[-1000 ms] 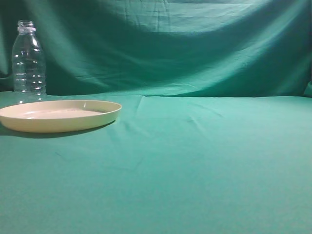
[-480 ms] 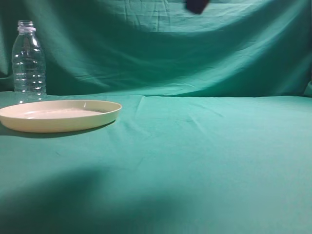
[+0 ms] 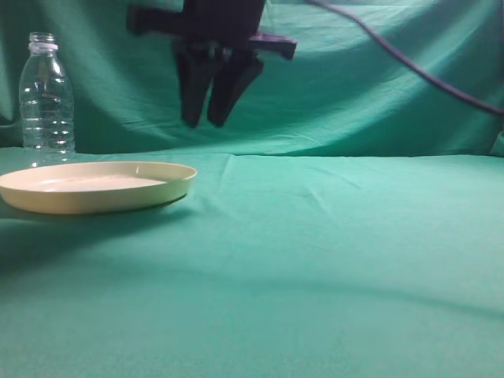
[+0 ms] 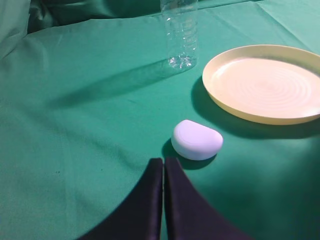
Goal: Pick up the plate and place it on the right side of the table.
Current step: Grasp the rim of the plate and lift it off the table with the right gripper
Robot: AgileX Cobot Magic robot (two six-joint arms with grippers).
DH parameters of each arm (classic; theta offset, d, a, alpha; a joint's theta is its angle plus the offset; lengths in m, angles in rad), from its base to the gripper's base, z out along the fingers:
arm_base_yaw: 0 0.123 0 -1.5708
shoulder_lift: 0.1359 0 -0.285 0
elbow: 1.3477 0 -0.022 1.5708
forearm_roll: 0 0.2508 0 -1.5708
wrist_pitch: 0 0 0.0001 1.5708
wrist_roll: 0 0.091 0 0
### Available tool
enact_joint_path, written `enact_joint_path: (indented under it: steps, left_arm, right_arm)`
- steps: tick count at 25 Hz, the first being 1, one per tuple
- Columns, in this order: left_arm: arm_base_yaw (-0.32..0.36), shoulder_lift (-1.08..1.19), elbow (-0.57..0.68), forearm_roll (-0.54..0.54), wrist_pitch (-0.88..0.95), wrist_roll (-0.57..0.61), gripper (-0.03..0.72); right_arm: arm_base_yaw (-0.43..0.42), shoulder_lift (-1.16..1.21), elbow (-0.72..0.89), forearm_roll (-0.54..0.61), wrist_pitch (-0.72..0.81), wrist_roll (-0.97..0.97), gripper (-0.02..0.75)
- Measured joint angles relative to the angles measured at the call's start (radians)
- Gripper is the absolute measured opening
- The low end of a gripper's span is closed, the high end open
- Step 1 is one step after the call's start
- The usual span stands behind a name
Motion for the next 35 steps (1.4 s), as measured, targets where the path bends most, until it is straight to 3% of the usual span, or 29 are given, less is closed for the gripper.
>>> enact_joint_path:
  steps: [2,6,17,20,22,25,26,35]
  left_arm:
    - [0.0,0.0,0.0,0.0,0.0,0.0,0.0]
    - [0.0,0.0,0.0,0.0,0.0,0.0,0.0]
    - [0.0,0.0,0.0,0.0,0.0,0.0,0.0]
    - [0.0,0.0,0.0,0.0,0.0,0.0,0.0]
    - [0.0,0.0,0.0,0.0,0.0,0.0,0.0]
    - [0.0,0.0,0.0,0.0,0.0,0.0,0.0]
    - [0.0,0.0,0.0,0.0,0.0,0.0,0.0]
    - [0.0,0.0,0.0,0.0,0.0,0.0,0.0]
  right_arm:
    - [0.0,0.108,-0.091,0.0,0.0,0.002,0.212]
    - [0.0,0.204,-0.179,0.0,-0.011,0.002,0.37]
    - [0.0,0.321,-0.217,-0.009,-0.095,0.006,0.388]
    - [0.0,0.322,-0.219,-0.037,-0.105,0.008,0.167]
    - [0.0,0.322,-0.223,-0.06,-0.123,0.038,0.077]
    - [0.0,0.323,-0.246,-0.095,-0.099,0.084,0.072]
    - [0.0,0.323,-0.264,-0.102,-0.073,0.092,0.0]
    - [-0.098,0.279,-0.346,-0.133,0.21,0.113,0.0]
